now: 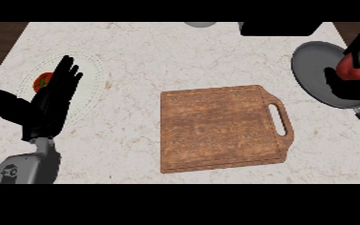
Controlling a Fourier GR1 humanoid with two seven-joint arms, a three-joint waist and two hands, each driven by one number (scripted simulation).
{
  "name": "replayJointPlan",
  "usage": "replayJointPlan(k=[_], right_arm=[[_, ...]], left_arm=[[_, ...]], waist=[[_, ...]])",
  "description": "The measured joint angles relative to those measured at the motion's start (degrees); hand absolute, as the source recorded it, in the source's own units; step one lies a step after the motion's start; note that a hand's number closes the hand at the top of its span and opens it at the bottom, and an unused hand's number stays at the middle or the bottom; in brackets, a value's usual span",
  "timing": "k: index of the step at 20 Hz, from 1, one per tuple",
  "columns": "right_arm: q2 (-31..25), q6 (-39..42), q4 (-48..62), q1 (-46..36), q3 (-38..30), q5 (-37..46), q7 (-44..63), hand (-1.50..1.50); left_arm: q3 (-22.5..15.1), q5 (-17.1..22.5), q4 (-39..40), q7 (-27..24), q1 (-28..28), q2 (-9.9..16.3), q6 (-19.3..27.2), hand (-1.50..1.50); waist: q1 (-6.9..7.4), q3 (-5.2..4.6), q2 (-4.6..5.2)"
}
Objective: Pick the bell pepper from the cutting board and place it in the pan
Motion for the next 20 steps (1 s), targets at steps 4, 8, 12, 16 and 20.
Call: replayJointPlan(k=[4,8,12,16,20], right_arm=[[-4.61,-6.1,11.48,-2.0,-5.68,-2.52,-5.98,1.5],[-8.96,-12.34,24.79,-4.55,-9.63,-4.44,-12.37,1.5],[-12.88,-18.76,39.78,-7.58,-11.47,-5.22,-20.39,1.5],[-14.54,-24.52,53.24,-10.27,-12.08,-5.92,-27.9,1.5],[-16.08,-29.65,65.22,-13.91,-11.64,-5.17,-33.42,1.5]], left_arm=[[-0.75,-0.43,-0.71,1.26,-0.81,-0.69,0.46,0.0],[-0.6,-0.7,-0.51,0.96,-0.7,-0.75,0.33,0.0],[-0.35,-0.59,0.8,0.39,-1.63,-0.69,-0.24,0.0],[-0.83,-0.94,0.84,-0.38,-1.46,-1.3,-0.32,0.0],[-0.46,-0.78,1.66,-0.74,-1.86,-1.02,-0.97,0.0]], waist=[[0.26,0.05,0.1],[0.53,0.06,0.19],[1.01,0.08,0.41],[1.41,0.12,0.53],[1.71,0.13,0.62]])
